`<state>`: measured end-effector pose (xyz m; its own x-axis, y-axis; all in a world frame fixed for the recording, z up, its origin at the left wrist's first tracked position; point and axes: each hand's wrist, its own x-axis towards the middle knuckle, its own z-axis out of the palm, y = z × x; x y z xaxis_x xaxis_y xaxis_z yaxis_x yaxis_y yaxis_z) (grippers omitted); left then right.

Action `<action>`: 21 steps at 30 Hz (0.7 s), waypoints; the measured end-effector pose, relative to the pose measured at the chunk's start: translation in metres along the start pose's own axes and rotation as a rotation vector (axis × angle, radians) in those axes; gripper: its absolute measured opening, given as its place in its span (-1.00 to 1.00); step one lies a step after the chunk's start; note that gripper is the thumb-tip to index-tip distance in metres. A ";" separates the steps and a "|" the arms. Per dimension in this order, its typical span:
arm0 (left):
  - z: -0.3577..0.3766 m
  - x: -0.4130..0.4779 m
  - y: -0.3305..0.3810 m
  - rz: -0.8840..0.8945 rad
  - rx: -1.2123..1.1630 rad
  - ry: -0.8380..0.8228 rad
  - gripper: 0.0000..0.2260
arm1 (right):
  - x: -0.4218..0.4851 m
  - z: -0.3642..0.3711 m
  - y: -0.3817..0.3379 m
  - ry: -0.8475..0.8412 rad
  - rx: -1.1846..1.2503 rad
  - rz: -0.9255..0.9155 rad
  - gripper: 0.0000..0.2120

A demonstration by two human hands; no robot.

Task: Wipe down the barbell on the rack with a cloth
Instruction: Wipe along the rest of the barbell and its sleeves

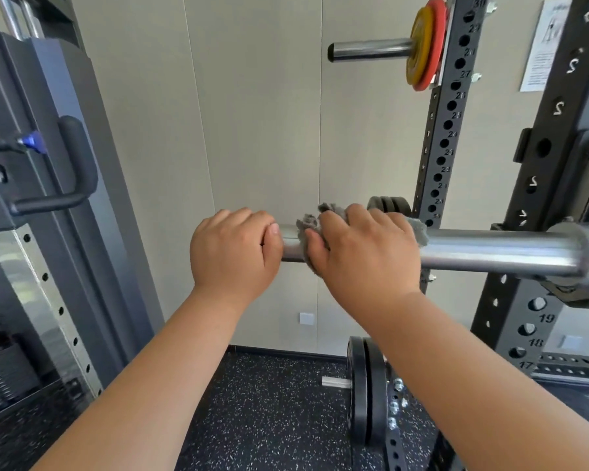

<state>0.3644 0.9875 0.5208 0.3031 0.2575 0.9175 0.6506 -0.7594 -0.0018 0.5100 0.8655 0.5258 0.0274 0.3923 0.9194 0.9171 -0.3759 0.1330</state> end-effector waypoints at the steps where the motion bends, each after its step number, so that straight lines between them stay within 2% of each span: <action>1: 0.000 0.001 0.000 -0.002 0.001 -0.006 -0.71 | 0.000 -0.004 0.010 -0.024 -0.001 -0.004 -0.56; 4: -0.002 0.004 0.001 -0.007 -0.004 0.001 -0.72 | -0.005 -0.019 0.043 -0.080 -0.050 0.091 -0.50; 9: 0.001 0.003 0.005 -0.046 -0.003 0.021 -0.73 | -0.010 -0.020 0.039 0.010 -0.101 0.237 -0.55; 15: 0.001 0.003 0.003 -0.023 0.027 -0.015 -0.70 | 0.004 0.002 -0.021 -0.052 -0.029 0.081 -0.63; 17: -0.001 0.003 0.001 -0.005 0.034 -0.029 -0.70 | 0.003 -0.002 -0.004 -0.043 -0.012 0.039 -0.63; 21: 0.000 0.003 0.004 -0.029 -0.001 0.004 -0.72 | -0.016 -0.030 0.062 -0.081 -0.094 0.137 -0.58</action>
<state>0.3677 0.9851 0.5240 0.2809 0.2770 0.9189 0.6587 -0.7519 0.0253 0.5546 0.8109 0.5303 0.1848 0.3969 0.8991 0.8616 -0.5055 0.0461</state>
